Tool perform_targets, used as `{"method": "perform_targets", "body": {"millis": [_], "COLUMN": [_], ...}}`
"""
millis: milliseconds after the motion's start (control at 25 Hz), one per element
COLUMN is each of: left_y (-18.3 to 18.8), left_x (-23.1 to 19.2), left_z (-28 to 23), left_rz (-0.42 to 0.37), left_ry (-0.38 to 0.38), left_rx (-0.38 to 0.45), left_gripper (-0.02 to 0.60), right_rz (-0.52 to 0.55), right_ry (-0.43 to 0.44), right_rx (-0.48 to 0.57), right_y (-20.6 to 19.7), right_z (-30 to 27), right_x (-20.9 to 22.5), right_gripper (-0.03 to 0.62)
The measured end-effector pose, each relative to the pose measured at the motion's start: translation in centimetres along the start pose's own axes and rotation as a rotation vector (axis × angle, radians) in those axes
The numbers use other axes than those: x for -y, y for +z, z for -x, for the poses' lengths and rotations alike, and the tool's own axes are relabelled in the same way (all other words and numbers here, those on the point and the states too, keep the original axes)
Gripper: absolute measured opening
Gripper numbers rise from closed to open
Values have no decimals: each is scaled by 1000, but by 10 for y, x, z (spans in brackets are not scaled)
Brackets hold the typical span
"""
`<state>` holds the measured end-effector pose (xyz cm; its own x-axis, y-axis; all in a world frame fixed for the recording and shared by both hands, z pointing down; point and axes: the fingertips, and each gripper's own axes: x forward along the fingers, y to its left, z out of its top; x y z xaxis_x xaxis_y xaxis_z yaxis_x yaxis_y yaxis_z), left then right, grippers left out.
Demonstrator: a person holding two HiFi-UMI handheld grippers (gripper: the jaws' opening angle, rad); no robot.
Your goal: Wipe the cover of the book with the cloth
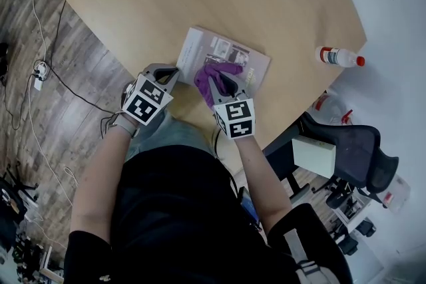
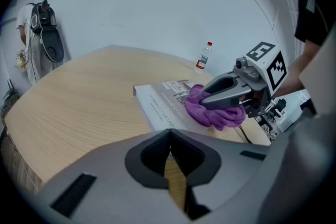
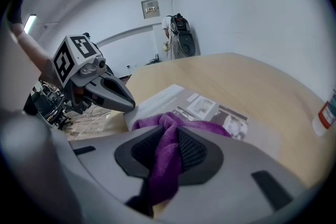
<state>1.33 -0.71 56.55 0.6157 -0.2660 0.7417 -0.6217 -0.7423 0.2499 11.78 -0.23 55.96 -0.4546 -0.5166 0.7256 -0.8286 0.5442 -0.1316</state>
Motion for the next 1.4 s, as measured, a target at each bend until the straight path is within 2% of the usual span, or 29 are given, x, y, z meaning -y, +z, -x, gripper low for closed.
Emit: {"method": "perform_targets", "body": {"millis": [320, 880, 1160, 1400], "left_y": [-1, -2, -1, -1], "left_x": [2, 2, 3, 3], "left_z": [1, 0, -1, -1], "left_rz": [-27, -54, -80, -83], "left_ry": [-3, -5, -8, -14], "left_rx": [-21, -40, -51, -57], "left_gripper": [21, 21, 21, 21], "right_rz": [-14, -36, -169, -209], "right_ry": [20, 1, -6, -49], "right_rx": [-20, -35, -47, -34], "right_y": [-16, -41, -40, -28], "right_z": [13, 38, 41, 33], "right_x": [-16, -5, 10, 32], "right_gripper": [87, 87, 86, 86]}}
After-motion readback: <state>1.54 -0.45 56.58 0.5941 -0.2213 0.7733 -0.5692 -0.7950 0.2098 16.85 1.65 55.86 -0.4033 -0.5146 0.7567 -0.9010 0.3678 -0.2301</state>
